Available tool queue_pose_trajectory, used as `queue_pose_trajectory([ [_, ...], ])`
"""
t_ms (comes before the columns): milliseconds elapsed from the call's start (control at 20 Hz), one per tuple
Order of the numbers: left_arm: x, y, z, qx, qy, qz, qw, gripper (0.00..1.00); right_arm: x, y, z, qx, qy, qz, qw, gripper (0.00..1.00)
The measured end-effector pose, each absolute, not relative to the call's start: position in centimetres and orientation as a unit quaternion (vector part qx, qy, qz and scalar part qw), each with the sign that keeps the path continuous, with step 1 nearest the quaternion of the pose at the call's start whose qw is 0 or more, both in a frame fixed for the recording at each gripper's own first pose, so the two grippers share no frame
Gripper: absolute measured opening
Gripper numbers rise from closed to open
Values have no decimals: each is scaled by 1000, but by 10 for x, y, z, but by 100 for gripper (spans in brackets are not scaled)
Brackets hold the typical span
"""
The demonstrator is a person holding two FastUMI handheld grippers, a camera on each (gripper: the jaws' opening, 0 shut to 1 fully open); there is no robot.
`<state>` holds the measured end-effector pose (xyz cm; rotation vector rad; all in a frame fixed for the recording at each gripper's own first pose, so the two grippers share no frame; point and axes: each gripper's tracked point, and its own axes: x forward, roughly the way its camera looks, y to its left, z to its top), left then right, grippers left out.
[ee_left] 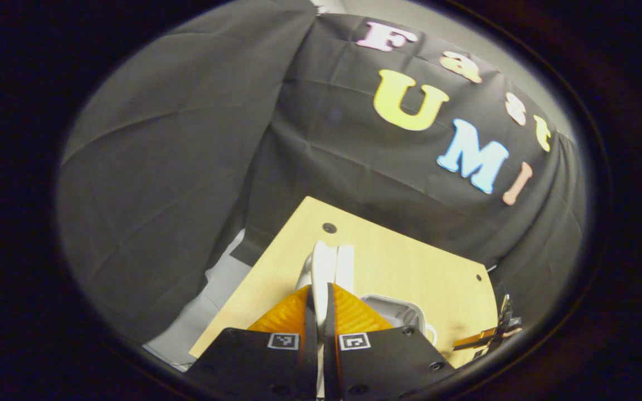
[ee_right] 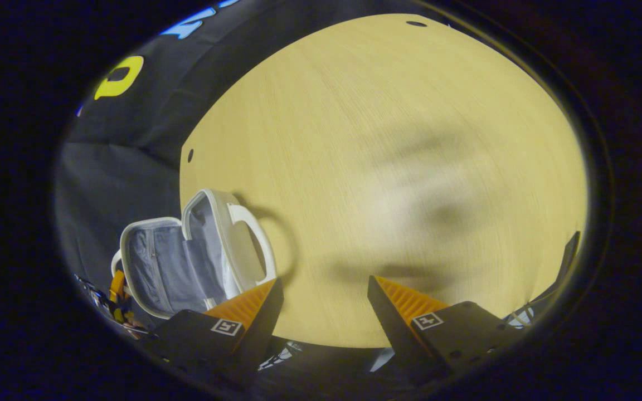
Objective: First open the suitcase, pack the skin care products into it, and then close the suitcase.
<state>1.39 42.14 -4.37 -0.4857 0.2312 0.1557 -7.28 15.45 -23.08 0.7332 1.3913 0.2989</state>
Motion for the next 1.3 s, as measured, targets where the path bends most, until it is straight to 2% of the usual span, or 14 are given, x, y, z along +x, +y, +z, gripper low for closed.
queue_pose_trajectory([
  [200,29,350,-11,-228,105,23,968,12,-71,140,-234,335,619,127,699,94],
  [400,39,271,-4,-305,98,-69,945,12,-67,134,-238,342,611,121,703,94],
  [600,53,181,-37,-336,136,-113,925,12,-68,124,-240,364,603,110,701,94],
  [750,73,109,-83,-337,198,-142,909,12,-71,115,-243,379,601,102,697,94],
  [850,85,69,-122,-338,254,-142,895,12,-72,103,-244,389,593,92,699,94],
  [900,89,52,-145,-322,285,-139,892,17,-73,95,-245,392,589,88,701,94],
  [950,97,33,-175,-302,311,-135,891,13,-73,86,-245,394,584,84,705,94],
  [1100,102,1,-250,-265,377,-97,882,13,-67,51,-245,402,560,71,721,94],
  [1300,93,-21,-289,-194,386,-42,901,14,-63,6,-234,426,542,57,722,94],
])
